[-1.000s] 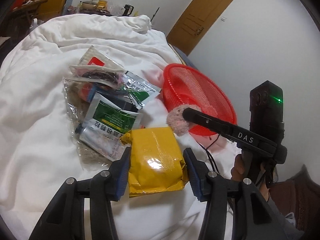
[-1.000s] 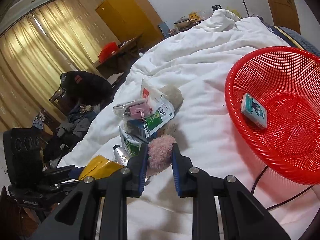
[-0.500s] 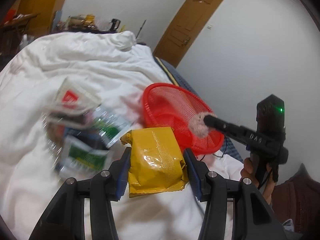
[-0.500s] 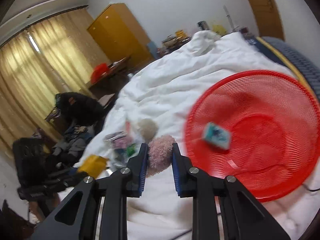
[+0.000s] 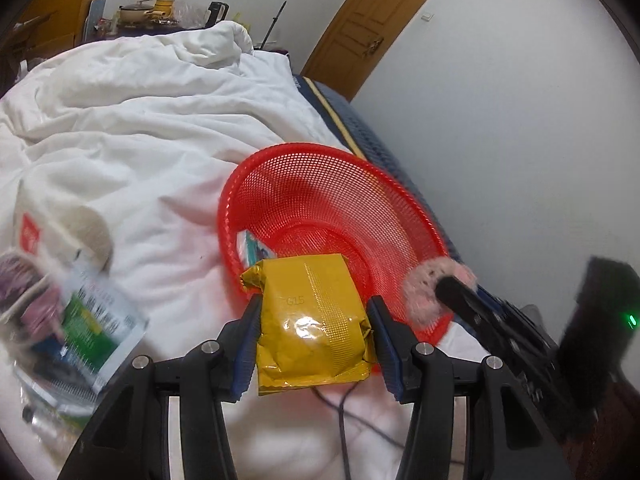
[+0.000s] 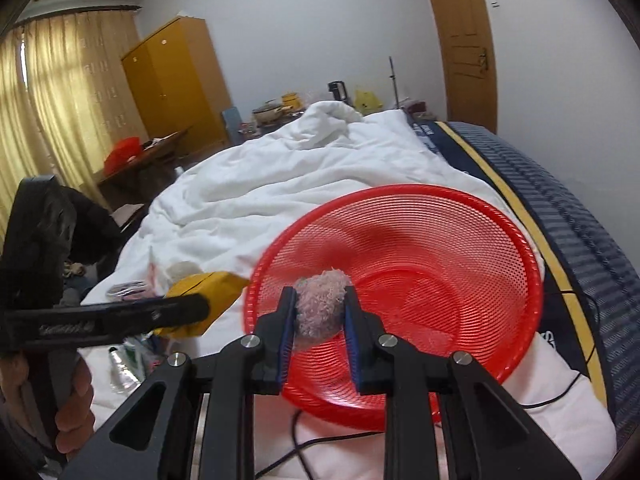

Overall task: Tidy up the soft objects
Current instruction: 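Open the right tool over the basket while the left tool releases the yellow packet inside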

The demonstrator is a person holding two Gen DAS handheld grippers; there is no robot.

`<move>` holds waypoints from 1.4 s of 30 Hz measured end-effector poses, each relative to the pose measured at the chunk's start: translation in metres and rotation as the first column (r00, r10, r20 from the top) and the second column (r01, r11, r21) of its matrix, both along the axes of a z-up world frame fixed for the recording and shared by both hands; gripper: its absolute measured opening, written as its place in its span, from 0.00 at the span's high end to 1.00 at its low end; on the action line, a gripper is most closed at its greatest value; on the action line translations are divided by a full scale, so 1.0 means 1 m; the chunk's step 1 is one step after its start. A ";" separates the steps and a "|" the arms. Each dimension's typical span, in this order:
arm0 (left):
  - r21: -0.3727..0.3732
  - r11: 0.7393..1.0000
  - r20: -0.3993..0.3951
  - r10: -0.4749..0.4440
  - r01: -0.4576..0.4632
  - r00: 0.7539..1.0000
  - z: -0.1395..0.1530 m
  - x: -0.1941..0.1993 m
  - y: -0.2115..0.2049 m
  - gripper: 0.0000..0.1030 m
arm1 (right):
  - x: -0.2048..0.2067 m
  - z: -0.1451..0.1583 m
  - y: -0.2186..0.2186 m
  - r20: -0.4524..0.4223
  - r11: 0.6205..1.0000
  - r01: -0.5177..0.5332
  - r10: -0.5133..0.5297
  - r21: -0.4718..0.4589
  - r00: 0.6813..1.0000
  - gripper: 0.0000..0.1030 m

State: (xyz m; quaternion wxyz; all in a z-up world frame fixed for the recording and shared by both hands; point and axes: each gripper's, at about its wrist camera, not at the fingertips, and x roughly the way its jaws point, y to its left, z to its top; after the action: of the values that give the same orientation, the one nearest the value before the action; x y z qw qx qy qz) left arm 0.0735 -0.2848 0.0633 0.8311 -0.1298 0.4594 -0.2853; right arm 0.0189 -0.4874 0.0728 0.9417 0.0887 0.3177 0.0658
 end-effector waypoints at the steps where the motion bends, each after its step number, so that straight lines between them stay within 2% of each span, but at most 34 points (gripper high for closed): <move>1: 0.011 1.000 -0.001 0.001 -0.001 1.000 -0.002 0.004 -0.006 0.47 | 0.001 -0.002 -0.003 -0.002 1.000 0.008 -0.008 0.001 1.000 0.79; 6: 0.033 0.999 0.000 0.006 -0.006 1.000 -0.011 0.022 -0.033 0.47 | 0.011 -0.015 -0.016 -0.043 0.999 0.041 -0.041 -0.003 0.998 0.79; 12: 0.084 0.996 -0.028 -0.016 0.018 0.999 -0.029 0.028 -0.077 0.47 | 0.037 -0.053 -0.046 -0.184 0.996 0.074 -0.063 0.052 0.981 0.79; 16: 0.121 0.991 -0.030 -0.043 0.047 0.999 -0.047 0.023 -0.097 0.47 | 0.046 -0.071 -0.052 -0.257 0.994 0.075 -0.054 0.073 0.965 0.79; 20: 0.149 0.988 -0.069 -0.036 0.046 0.997 -0.070 0.022 -0.100 0.47 | 0.053 -0.084 -0.050 -0.306 0.995 0.079 -0.058 0.055 0.950 0.78; 23: 0.172 0.984 -0.072 -0.029 0.041 0.997 -0.074 0.026 -0.101 0.47 | 0.058 -0.092 -0.047 -0.345 0.997 0.077 -0.074 -0.007 0.936 0.78; 26: 0.232 0.972 -0.067 -0.026 0.041 0.997 -0.079 0.029 -0.108 0.46 | 0.064 -0.105 -0.041 -0.397 0.997 0.053 -0.073 -0.059 0.915 0.78; 30: 0.301 0.952 -0.059 -0.031 0.048 0.998 -0.089 0.029 -0.115 0.44 | 0.068 -0.115 -0.043 -0.432 0.997 0.048 -0.069 -0.058 0.899 0.77; 34: 0.211 0.976 -0.094 -0.042 0.061 0.995 -0.088 0.032 -0.106 0.37 | 0.068 -0.114 -0.045 -0.432 0.998 0.045 -0.056 -0.034 0.900 0.72; 35: 0.195 0.979 -0.098 -0.040 0.059 0.994 -0.087 0.034 -0.103 0.27 | 0.068 -0.115 -0.044 -0.434 0.999 0.039 -0.052 -0.038 0.900 0.67; 36: 0.186 0.981 -0.098 -0.039 0.057 0.994 -0.086 0.034 -0.102 0.23 | 0.068 -0.115 -0.041 -0.432 0.999 0.027 -0.040 -0.038 0.901 0.57; 37: 0.169 0.984 -0.099 -0.038 0.054 0.994 -0.084 0.035 -0.100 0.19 | 0.068 -0.115 -0.038 -0.430 0.999 0.019 -0.036 -0.043 0.902 0.52; 38: 0.163 0.985 -0.097 -0.035 0.050 0.995 -0.083 0.035 -0.100 0.18 | 0.067 -0.114 -0.034 -0.427 0.999 0.015 -0.036 -0.052 0.904 0.47; 42: 0.111 0.992 -0.114 -0.044 0.057 0.993 -0.077 0.031 -0.096 0.18 | 0.059 -0.104 -0.030 -0.387 0.997 0.019 -0.048 -0.080 0.921 0.44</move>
State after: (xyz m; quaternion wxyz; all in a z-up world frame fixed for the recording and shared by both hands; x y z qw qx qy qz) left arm 0.1046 -0.3810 -0.0139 0.8028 -0.0859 0.5236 -0.2719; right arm 0.0783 -0.5169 -0.0313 0.8637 0.0700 0.4988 0.0188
